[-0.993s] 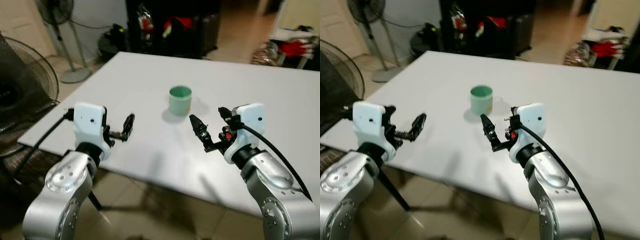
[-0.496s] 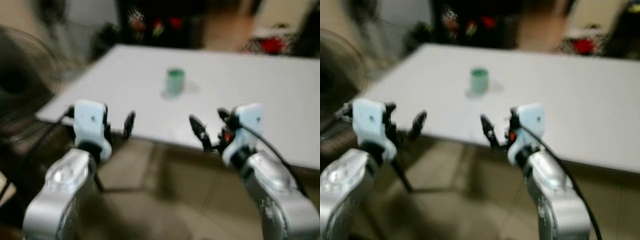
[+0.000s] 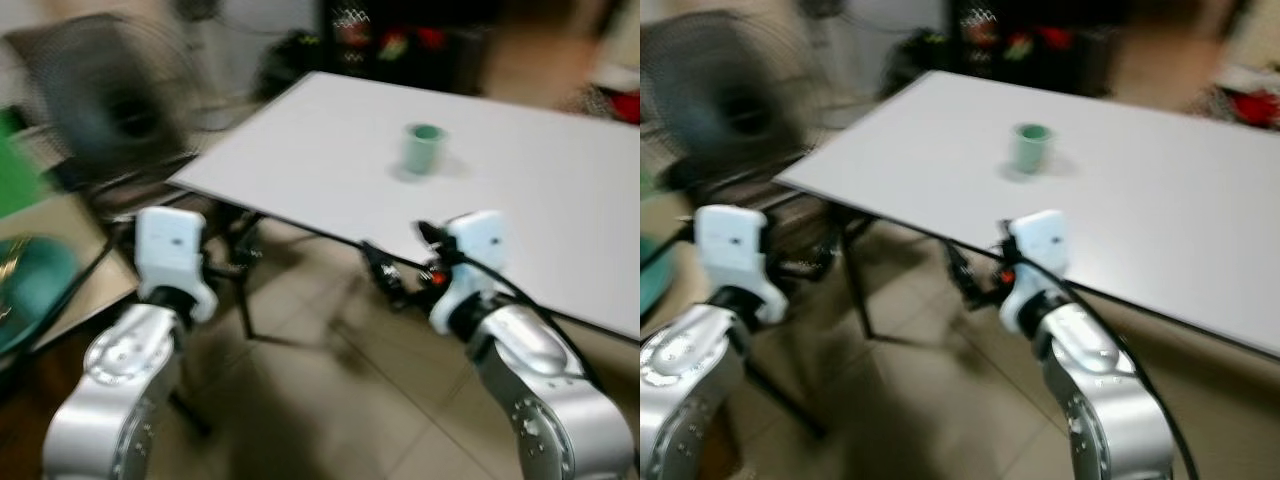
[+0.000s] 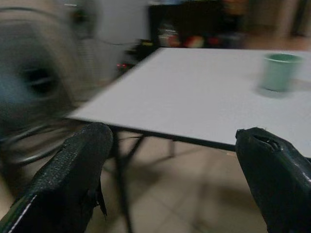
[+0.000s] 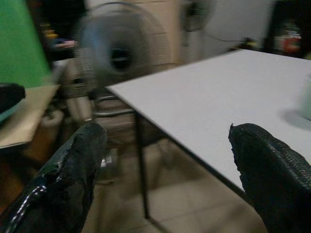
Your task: Setting the table
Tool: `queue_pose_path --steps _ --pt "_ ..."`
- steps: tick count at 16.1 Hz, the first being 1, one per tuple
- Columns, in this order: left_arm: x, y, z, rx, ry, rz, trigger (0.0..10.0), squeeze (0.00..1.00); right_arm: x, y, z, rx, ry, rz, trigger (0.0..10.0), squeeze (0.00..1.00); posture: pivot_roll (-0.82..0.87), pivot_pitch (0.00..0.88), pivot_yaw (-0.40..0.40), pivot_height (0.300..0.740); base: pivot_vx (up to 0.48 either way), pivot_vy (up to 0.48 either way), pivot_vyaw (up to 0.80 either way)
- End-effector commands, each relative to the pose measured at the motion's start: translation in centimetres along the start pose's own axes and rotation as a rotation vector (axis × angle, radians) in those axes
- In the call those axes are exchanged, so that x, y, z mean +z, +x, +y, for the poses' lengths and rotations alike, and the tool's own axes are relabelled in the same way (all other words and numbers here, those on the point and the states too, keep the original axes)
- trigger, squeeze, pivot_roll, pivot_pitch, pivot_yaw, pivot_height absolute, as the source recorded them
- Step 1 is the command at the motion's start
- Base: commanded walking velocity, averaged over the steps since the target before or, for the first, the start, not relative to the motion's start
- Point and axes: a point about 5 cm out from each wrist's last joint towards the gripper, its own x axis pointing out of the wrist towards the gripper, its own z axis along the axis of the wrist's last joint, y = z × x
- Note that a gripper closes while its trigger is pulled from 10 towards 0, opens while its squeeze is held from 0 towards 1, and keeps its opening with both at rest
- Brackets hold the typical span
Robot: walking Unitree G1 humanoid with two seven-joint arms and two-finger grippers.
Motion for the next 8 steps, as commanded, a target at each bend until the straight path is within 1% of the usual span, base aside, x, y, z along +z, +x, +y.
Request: queue_pose_path --steps 1,8 --pt "0.07 -0.14 -0.21 0.002 0.006 -0.006 10.0 0.0 0.06 0.01 -0.31 -0.006 -0.002 0.005 10.0 0.0 -0.09 0.0 0.049 0.74 0.0 0.0 0.8" --pt "-0.29 -0.11 0.05 0.025 0.007 0.011 10.0 0.0 -0.07 0.13 -0.19 0.013 0.009 0.018 10.0 0.0 -0.09 0.0 0.047 0.74 0.0 0.0 0.8"
